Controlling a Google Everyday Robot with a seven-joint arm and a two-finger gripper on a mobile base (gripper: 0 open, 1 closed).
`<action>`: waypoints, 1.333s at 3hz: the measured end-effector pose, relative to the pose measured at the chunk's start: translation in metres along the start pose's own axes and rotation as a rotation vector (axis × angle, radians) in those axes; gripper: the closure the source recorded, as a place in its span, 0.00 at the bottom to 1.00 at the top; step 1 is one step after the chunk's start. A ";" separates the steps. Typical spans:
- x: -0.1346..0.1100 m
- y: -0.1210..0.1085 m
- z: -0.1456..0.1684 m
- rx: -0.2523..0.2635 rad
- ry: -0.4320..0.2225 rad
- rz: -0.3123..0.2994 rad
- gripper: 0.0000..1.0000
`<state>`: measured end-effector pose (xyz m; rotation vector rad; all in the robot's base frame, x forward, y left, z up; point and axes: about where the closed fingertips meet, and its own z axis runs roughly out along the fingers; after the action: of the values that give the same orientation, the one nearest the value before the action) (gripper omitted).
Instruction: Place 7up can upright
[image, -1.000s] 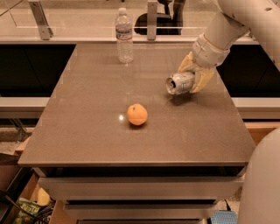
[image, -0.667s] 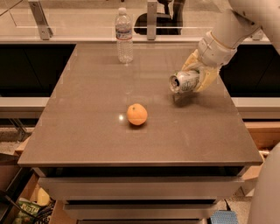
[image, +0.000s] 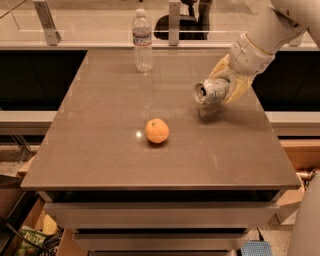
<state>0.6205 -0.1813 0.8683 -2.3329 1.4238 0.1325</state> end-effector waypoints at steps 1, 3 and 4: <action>0.000 0.000 0.000 0.000 0.000 -0.001 1.00; 0.006 -0.010 -0.027 0.090 -0.085 -0.020 1.00; 0.004 -0.011 -0.042 0.128 -0.166 0.019 1.00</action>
Offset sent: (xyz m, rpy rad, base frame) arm 0.0182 -0.0196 0.0373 0.1311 -0.0878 0.0621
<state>0.6266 -0.1968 0.9086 -2.1520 1.3338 0.2289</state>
